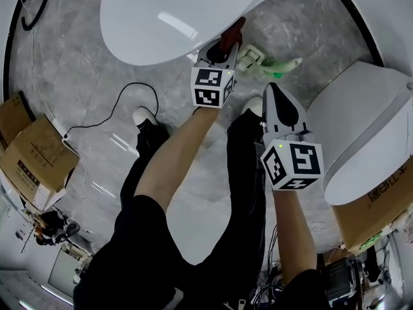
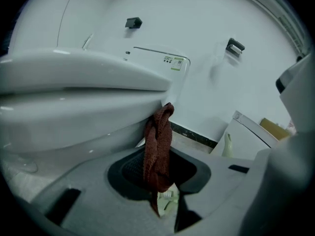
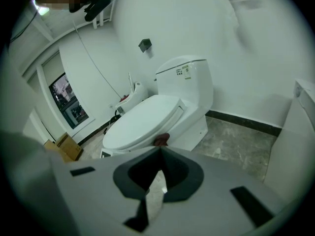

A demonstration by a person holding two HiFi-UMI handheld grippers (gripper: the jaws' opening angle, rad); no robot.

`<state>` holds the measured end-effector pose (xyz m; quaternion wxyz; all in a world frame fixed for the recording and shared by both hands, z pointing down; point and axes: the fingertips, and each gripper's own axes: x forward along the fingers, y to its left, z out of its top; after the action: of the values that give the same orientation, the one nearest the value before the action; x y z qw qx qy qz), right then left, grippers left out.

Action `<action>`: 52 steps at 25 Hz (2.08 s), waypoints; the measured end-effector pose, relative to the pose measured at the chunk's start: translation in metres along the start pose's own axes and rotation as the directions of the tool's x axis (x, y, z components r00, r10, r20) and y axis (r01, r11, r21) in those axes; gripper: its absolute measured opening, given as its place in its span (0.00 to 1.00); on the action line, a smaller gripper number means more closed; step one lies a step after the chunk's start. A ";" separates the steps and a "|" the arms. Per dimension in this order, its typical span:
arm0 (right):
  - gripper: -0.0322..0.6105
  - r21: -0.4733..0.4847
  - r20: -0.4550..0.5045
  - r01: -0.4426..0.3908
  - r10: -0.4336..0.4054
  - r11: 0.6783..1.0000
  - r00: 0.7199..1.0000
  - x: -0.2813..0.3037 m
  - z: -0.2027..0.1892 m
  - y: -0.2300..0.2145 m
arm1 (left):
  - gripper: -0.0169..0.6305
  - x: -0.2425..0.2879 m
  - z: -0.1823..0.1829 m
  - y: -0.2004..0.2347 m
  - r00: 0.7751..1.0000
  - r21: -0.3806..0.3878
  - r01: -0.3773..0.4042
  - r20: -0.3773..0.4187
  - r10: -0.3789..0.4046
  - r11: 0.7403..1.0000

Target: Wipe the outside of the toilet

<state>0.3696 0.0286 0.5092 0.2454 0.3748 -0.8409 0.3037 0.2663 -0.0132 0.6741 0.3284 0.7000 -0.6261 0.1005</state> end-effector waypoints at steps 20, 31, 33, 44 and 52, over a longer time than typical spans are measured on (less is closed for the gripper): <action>0.05 -0.078 -0.109 -0.076 0.067 0.994 0.992 0.039 -0.043 0.111 | 0.17 -0.115 -0.042 0.091 0.995 0.123 0.067 -0.087 -0.057 0.990; 0.05 -0.116 -0.162 -0.109 0.090 0.987 0.983 0.066 -0.052 0.161 | 0.17 -0.164 -0.049 0.154 0.991 0.160 0.072 -0.122 -0.053 0.984; 0.05 -0.120 -0.165 -0.113 0.092 0.986 0.982 0.071 -0.049 0.171 | 0.17 -0.174 -0.049 0.169 0.991 0.154 0.061 -0.125 -0.042 0.986; 0.05 -0.103 -0.181 -0.112 0.092 0.988 0.979 0.087 -0.050 0.204 | 0.17 -0.204 -0.026 0.251 0.993 0.097 -0.046 -0.099 0.056 0.994; 0.05 -0.084 -0.166 -0.084 0.069 0.993 0.984 0.090 -0.048 0.202 | 0.17 -0.207 -0.004 0.291 0.995 0.110 -0.069 -0.064 0.076 0.992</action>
<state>0.1670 0.1261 0.5343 0.3183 0.3045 -0.8448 0.3038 -0.0476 0.1565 0.6599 0.3073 0.6896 -0.6334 0.1697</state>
